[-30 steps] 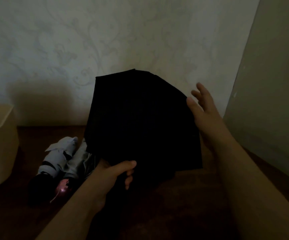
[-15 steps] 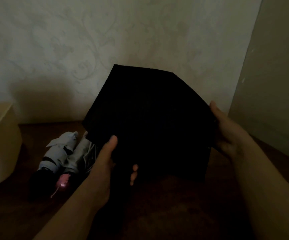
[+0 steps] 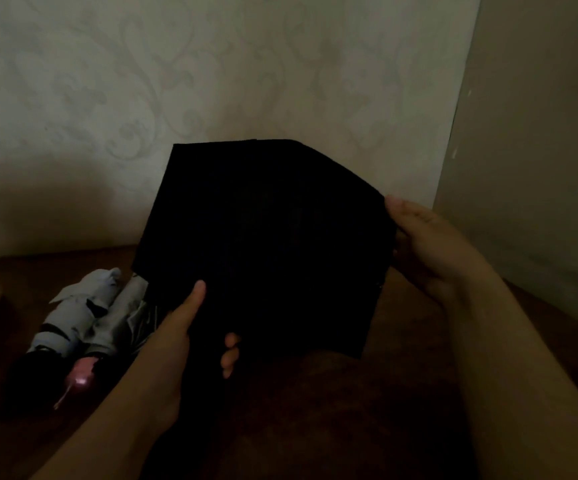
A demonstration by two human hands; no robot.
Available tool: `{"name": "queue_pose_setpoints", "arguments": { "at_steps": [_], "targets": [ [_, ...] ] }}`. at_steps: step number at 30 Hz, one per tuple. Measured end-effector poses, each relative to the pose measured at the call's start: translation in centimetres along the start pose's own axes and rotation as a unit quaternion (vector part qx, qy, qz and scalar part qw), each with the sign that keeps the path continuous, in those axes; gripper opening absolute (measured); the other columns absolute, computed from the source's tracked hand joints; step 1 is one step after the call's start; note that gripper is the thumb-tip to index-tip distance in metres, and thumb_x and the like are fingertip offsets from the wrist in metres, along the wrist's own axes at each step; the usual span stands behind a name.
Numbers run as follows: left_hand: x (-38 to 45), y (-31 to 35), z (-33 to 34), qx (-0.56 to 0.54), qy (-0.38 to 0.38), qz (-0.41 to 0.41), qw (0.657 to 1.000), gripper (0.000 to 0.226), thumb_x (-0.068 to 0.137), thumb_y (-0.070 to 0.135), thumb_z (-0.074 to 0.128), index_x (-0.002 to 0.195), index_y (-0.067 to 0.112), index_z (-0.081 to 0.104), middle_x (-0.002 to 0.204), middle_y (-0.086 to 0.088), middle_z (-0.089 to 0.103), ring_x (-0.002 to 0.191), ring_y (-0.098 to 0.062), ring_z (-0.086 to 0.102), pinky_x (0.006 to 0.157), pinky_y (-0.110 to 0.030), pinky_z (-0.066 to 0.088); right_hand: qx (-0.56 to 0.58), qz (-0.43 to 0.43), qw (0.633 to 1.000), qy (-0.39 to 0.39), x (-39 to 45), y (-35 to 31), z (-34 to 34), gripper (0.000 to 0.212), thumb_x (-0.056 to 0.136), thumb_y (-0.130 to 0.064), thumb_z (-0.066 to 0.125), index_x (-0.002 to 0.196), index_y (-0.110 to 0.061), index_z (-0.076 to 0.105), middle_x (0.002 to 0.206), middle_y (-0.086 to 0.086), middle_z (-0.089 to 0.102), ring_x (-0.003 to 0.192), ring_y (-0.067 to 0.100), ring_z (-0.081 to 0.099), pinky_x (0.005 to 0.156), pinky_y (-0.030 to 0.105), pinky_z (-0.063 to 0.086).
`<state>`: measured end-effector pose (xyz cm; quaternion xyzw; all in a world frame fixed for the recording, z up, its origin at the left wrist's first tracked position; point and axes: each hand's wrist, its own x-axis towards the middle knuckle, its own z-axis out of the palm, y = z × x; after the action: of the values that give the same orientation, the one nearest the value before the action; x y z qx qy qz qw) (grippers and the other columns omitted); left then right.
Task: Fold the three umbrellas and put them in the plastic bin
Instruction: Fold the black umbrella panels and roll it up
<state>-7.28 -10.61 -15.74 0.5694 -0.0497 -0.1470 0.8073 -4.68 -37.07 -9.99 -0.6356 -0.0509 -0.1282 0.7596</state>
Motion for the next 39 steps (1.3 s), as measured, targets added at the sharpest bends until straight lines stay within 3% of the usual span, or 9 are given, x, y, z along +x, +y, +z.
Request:
{"name": "queue_pose_setpoints", "arguments": {
  "at_steps": [6,12,16,19,22,25,31,35,39],
  "targets": [
    [-0.3,0.0,-0.2,0.068,-0.036,0.051,0.996,0.084,0.038,0.073,0.077,0.083,0.007,0.053,0.057,-0.007,0.047,0.042,-0.017,0.043,0.041,-0.026,0.040,0.072,0.017,0.997,0.018,-0.5,-0.9,0.1,0.026,0.092,-0.037,0.051,0.095,-0.020,0.070,0.098,0.000,0.073,0.089,0.016,0.069,0.070,0.027,0.055],
    [-0.4,-0.3,0.7,0.105,0.043,0.081,0.990,0.032,0.072,0.036,0.063,0.084,0.009,0.052,0.053,-0.006,0.046,0.041,-0.016,0.042,0.042,-0.028,0.038,0.126,-0.009,0.991,0.045,-0.6,-1.2,0.5,0.023,0.096,-0.026,0.048,0.090,-0.015,0.068,0.081,-0.002,0.074,0.076,0.013,0.069,0.061,0.024,0.056],
    [-0.4,-0.4,0.9,0.117,0.065,0.089,0.987,0.028,0.079,0.032,0.061,0.087,0.007,0.051,0.051,-0.006,0.046,0.040,-0.016,0.042,0.043,-0.027,0.038,0.153,-0.019,0.986,0.060,-0.3,-1.1,1.4,0.028,0.092,-0.036,0.052,0.100,-0.014,0.069,0.094,0.004,0.074,0.089,0.020,0.071,0.062,0.027,0.056],
    [-0.4,-0.3,0.8,0.141,0.071,0.107,0.982,0.025,0.082,0.031,0.060,0.085,0.008,0.052,0.051,-0.005,0.047,0.042,-0.017,0.042,0.044,-0.029,0.040,0.047,0.018,0.998,0.049,-0.4,-1.1,1.9,0.039,0.092,-0.050,0.046,0.098,-0.017,0.065,0.075,-0.005,0.074,0.075,0.011,0.071,0.055,0.020,0.052],
    [-0.3,-0.3,0.7,0.144,0.077,0.118,0.980,0.024,0.083,0.031,0.059,0.089,0.008,0.054,0.052,-0.005,0.047,0.042,-0.016,0.043,0.043,-0.028,0.040,-0.005,0.036,0.996,0.080,-0.2,-0.4,1.8,0.032,0.089,-0.038,0.059,0.101,-0.009,0.068,0.084,0.002,0.074,0.078,0.016,0.070,0.063,0.026,0.054],
    [-0.3,-0.4,0.8,0.142,0.087,0.113,0.980,0.026,0.084,0.031,0.059,0.091,0.006,0.054,0.052,-0.004,0.048,0.042,-0.016,0.044,0.044,-0.028,0.040,0.060,-0.038,0.990,0.125,-0.2,-0.4,2.1,0.012,0.091,-0.013,0.058,0.094,-0.016,0.069,0.081,-0.002,0.074,0.077,0.015,0.070,0.061,0.024,0.055],
    [-0.1,-0.5,0.8,0.135,0.093,0.103,0.981,0.022,0.086,0.029,0.059,0.090,0.007,0.054,0.051,-0.005,0.049,0.043,-0.018,0.044,0.046,-0.030,0.040,0.255,-0.028,0.964,0.062,-0.7,-1.2,2.3,0.032,0.091,-0.006,0.052,0.121,-0.016,0.059,0.101,-0.003,0.073,0.091,0.012,0.070,0.070,0.027,0.059],
    [-0.1,-0.3,0.6,0.136,0.098,0.106,0.980,0.022,0.086,0.029,0.058,0.083,0.007,0.053,0.051,-0.005,0.048,0.042,-0.016,0.044,0.047,-0.031,0.039,0.216,0.054,0.974,0.051,-0.7,-1.4,1.6,0.015,0.091,-0.024,0.056,0.095,-0.013,0.065,0.072,-0.003,0.073,0.064,0.009,0.070,0.053,0.020,0.054],
    [-0.1,-0.3,0.6,0.119,0.101,0.107,0.982,0.018,0.086,0.026,0.058,0.086,0.009,0.053,0.050,-0.005,0.047,0.040,-0.016,0.043,0.043,-0.029,0.038,0.127,0.022,0.990,0.064,-0.1,-0.9,0.8,0.006,0.091,-0.016,0.056,0.089,-0.015,0.062,0.071,-0.005,0.071,0.063,0.005,0.066,0.060,0.018,0.056]
  ]
}}
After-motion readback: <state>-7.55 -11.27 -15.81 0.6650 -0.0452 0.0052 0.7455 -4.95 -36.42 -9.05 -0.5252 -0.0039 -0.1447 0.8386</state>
